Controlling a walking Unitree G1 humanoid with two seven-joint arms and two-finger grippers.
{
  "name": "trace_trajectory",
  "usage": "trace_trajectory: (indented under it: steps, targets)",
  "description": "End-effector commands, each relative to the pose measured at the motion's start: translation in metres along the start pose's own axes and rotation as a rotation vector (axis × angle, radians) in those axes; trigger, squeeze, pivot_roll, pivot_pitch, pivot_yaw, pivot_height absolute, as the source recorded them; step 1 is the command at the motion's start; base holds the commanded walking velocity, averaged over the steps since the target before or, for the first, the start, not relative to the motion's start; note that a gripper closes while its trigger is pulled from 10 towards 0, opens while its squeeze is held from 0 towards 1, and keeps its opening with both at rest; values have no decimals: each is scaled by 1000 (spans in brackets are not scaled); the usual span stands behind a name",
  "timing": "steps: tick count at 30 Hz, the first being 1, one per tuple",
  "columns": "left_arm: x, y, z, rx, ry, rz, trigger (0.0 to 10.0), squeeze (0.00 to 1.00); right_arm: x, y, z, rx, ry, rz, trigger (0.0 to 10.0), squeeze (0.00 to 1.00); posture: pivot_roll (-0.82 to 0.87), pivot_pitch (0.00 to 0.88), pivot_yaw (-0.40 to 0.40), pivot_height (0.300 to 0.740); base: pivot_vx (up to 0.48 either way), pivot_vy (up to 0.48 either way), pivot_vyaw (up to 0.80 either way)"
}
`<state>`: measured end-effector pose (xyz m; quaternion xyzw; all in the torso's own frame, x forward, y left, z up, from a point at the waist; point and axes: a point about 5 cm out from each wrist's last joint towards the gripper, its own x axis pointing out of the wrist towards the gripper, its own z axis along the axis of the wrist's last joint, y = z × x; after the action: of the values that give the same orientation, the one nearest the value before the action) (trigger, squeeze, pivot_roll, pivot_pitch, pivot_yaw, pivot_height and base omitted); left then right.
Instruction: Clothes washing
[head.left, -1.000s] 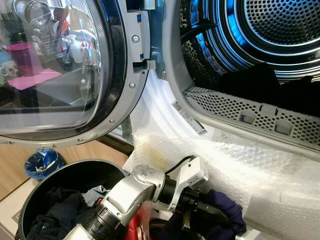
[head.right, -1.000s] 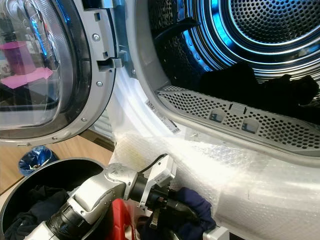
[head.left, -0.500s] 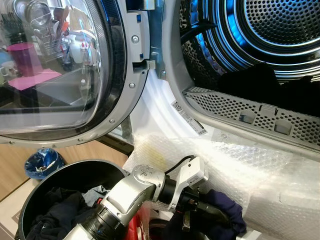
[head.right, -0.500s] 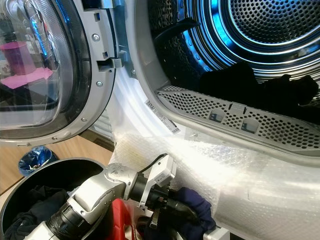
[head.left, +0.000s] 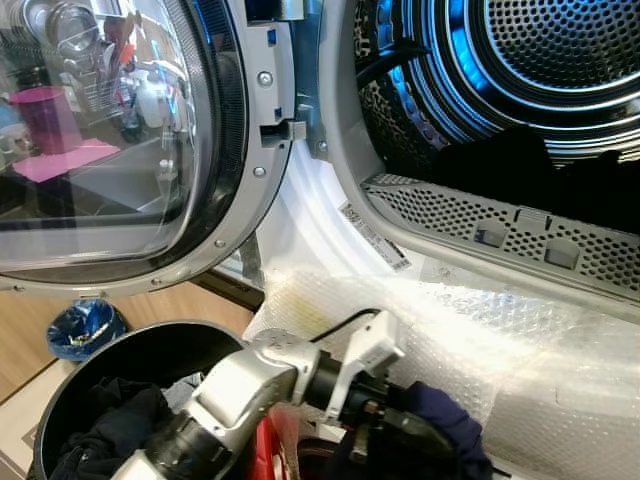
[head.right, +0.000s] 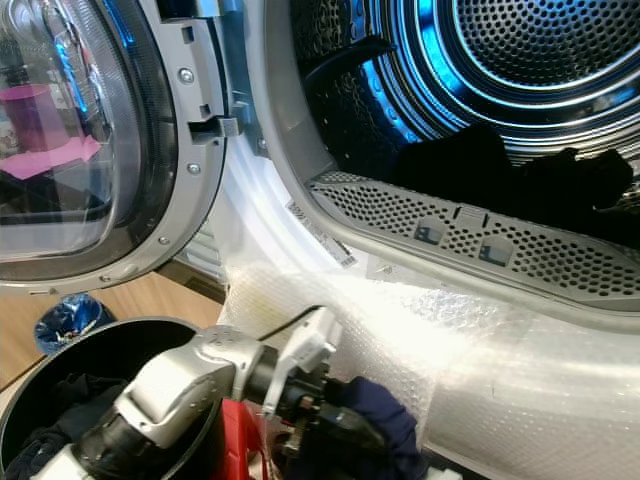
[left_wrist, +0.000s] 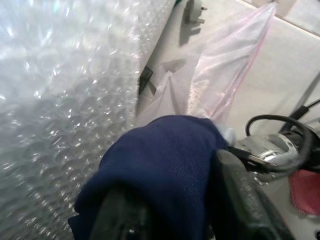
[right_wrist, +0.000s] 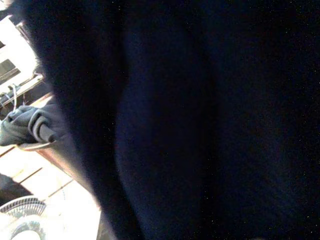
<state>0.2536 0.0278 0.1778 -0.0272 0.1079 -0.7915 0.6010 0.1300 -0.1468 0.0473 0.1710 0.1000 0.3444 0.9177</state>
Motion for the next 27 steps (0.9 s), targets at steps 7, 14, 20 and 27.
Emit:
trace_trajectory:
  steps: [7, 14, 20, 27]
  targets:
    - [-33, -25, 4, -14, 60, -54, 10000, 1000, -8, 8, -8, 31, 29, 9, 0, 0, 137, 0, 44, 740, 0, 0, 0]
    - [-60, -30, -36, -41, 315, 40, 10000, 1000, -9, 12, -19, 49, 92, 44, 0, 0, 152, 0, 52, 740, 0, 0, 0]
    - [-75, -27, -41, -79, 265, 234, 10000, 1000, -7, 13, -19, 57, 79, 34, 0, 0, 162, 9, 57, 740, 0, 0, 0]
    - [-90, -46, -55, -132, 256, 335, 10000, 1000, -8, 15, -22, 63, 83, 33, 0, 0, 170, 36, 70, 740, 0, 0, 0]
